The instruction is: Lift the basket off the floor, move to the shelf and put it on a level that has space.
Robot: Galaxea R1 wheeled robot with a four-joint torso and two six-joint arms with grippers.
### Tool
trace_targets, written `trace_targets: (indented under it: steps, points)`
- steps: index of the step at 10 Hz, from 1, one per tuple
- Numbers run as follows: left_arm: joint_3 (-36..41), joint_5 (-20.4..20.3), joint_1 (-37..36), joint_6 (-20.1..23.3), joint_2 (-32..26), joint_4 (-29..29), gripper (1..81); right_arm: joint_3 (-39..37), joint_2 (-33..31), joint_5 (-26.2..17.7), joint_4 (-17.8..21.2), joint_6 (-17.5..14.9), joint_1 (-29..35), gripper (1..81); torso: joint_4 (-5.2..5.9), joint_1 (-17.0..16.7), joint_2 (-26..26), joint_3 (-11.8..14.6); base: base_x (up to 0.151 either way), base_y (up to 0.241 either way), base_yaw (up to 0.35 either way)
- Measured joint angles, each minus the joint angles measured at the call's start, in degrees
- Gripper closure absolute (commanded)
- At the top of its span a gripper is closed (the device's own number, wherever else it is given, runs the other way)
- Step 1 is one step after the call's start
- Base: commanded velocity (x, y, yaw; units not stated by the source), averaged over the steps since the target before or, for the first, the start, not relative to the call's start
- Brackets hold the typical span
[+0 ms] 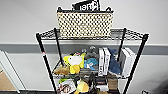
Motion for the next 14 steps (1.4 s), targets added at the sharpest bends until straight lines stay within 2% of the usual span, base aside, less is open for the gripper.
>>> trace_targets:
  steps: [3, 4, 8, 11, 14]
  points:
    - [-7.6, -4.9, 9.9, 0.0, 8.0, 3.0, 1.0, -3.6, 6.3, 2.8, 0.0, -2.8, -6.8, 1.0, 0.0, 0.0, 0.0, 0.0, 0.0, 0.0, 0.0]
    - [-9.9, -6.4, 12.7, 0.0, 10.4, 4.2, 1.0, -4.5, 7.8, 5.0, 0.0, -3.8, -9.2, 1.0, 0.0, 0.0, 0.0, 0.0, 0.0, 0.0, 0.0]
    - [-15.7, -9.8, 19.5, 1.1, 16.7, 7.8, 1.0, -6.6, 12.2, 8.9, 0.0, -6.4, -16.1, 1.0, 0.0, 0.0, 0.0, 0.0, 0.0, 0.0, 0.0]
    - [-23.9, -12.5, 25.4, 1.5, 24.4, 10.5, 1.0, -8.6, 17.6, 12.9, 0.0, -9.6, -22.4, 1.0, 0.0, 0.0, 0.0, 0.0, 0.0, 0.0, 0.0]
    - [-31.7, -14.9, 29.0, 2.2, 31.2, 12.2, 1.0, -14.3, 21.9, 16.0, 0.1, -13.3, -26.4, 1.0, 0.0, 0.0, 0.0, 0.0, 0.0, 0.0, 0.0]
